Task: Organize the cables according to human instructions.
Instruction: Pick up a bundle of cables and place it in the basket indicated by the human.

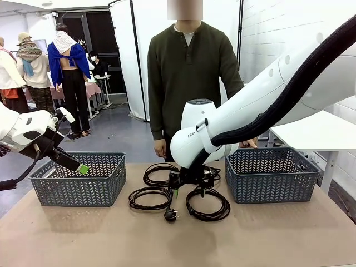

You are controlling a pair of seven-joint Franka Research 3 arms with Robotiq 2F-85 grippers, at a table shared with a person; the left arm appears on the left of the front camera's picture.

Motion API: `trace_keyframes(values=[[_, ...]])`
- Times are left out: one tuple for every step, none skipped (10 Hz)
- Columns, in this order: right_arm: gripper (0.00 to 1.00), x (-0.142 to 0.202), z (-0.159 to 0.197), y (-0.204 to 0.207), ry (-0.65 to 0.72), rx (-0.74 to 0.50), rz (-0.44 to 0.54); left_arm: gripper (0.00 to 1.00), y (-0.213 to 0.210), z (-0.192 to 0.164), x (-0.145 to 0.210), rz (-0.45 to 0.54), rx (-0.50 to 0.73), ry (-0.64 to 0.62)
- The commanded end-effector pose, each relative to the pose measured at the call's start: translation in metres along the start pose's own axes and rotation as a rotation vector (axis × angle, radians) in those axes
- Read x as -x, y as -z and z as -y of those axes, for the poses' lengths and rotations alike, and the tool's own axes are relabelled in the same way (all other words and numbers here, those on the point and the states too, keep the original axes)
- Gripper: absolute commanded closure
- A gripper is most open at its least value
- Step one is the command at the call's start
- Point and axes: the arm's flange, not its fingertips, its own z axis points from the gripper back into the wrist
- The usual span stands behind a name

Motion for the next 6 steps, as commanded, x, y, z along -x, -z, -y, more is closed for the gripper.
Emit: trace_keyframes(values=[[0.0,-0.014,-0.01,0.012,0.054,0.045,0.038,0.0,0.001,-0.001,0.001,0.003,0.006,-0.017],[0.0,-0.018,-0.01,0.015,0.069,0.051,0.037,0.0,0.001,-0.001,0.001,0.003,0.006,-0.017],[0.0,-0.022,-0.011,0.019,0.085,0.064,0.037,0.0,0.001,-0.001,0.001,0.003,0.006,-0.017],[0.0,-0.025,-0.012,0.022,0.1,0.062,0.031,0.0,0.001,-0.001,0.001,0.003,0.006,-0.017],[0.0,-0.03,-0.013,0.025,0.104,0.061,0.019,0.0,0.001,-0.001,0.001,0.003,0.006,-0.017],[0.0,-0.034,-0.013,0.027,0.108,0.074,0.018,0.0,0.001,-0.001,0.001,0.003,0.006,-0.017]])
